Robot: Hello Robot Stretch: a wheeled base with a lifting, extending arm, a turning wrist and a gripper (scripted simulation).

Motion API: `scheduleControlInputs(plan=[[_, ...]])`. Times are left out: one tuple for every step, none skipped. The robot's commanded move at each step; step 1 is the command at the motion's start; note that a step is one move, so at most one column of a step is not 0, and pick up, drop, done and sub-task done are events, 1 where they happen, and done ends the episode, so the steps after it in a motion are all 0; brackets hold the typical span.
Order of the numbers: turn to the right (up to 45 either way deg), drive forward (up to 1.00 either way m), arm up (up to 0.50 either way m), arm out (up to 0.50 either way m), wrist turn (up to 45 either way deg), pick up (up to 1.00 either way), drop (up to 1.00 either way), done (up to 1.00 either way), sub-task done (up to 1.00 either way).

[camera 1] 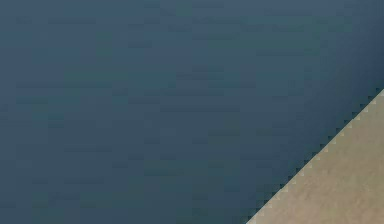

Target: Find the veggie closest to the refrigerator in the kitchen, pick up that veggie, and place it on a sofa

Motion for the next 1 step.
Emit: scheduleControlInputs(plan=[[3.0,0.00,0.00,0.00,0.0,0.00,0.00,0.00,0.00]])
